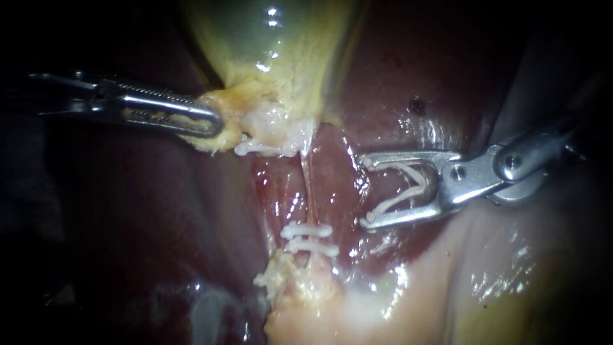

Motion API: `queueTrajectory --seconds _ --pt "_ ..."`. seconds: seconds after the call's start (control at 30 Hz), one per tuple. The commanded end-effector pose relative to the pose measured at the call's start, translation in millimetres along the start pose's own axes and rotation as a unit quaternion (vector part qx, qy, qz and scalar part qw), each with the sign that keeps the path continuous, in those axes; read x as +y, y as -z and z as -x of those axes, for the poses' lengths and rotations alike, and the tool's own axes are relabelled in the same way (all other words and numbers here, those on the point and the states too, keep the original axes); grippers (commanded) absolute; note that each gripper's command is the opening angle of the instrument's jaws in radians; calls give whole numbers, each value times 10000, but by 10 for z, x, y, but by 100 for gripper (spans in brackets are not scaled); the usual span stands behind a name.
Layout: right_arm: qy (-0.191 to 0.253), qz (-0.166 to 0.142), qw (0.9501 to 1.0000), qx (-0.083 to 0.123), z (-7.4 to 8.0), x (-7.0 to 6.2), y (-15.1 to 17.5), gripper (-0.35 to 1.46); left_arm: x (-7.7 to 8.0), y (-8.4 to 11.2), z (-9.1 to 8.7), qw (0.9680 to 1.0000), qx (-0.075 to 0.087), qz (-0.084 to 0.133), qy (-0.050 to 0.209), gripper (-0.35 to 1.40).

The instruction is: Clipping third clip right tube

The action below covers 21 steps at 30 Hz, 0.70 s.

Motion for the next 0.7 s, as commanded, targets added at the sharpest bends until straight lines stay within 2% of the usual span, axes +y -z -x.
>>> queueTrajectory --seconds 0.03,0.2,0.3,0.4,0.5,0.6,0.7 --pt "-1 0 10000 0 0 0 0 50 0 1 0 10000 -3 3 1 -35" --pt "-1 1 10000 0 0 0 0 50 5 15 -6 10000 -16 44 19 -35" --pt "-1 1 10000 0 0 0 0 50 12 31 -13 10000 -12 50 45 -35" --pt "0 1 10000 0 0 0 0 50 23 51 -28 9999 16 7 123 -35" --pt "0 1 10000 0 0 0 0 50 36 69 -46 9999 112 0 68 -35" --pt "0 0 10000 0 0 0 0 50 50 79 -61 9998 194 17 36 -35" --pt "-1 1 10000 0 0 0 -1 50 62 82 -67 9998 213 16 -1 -35"
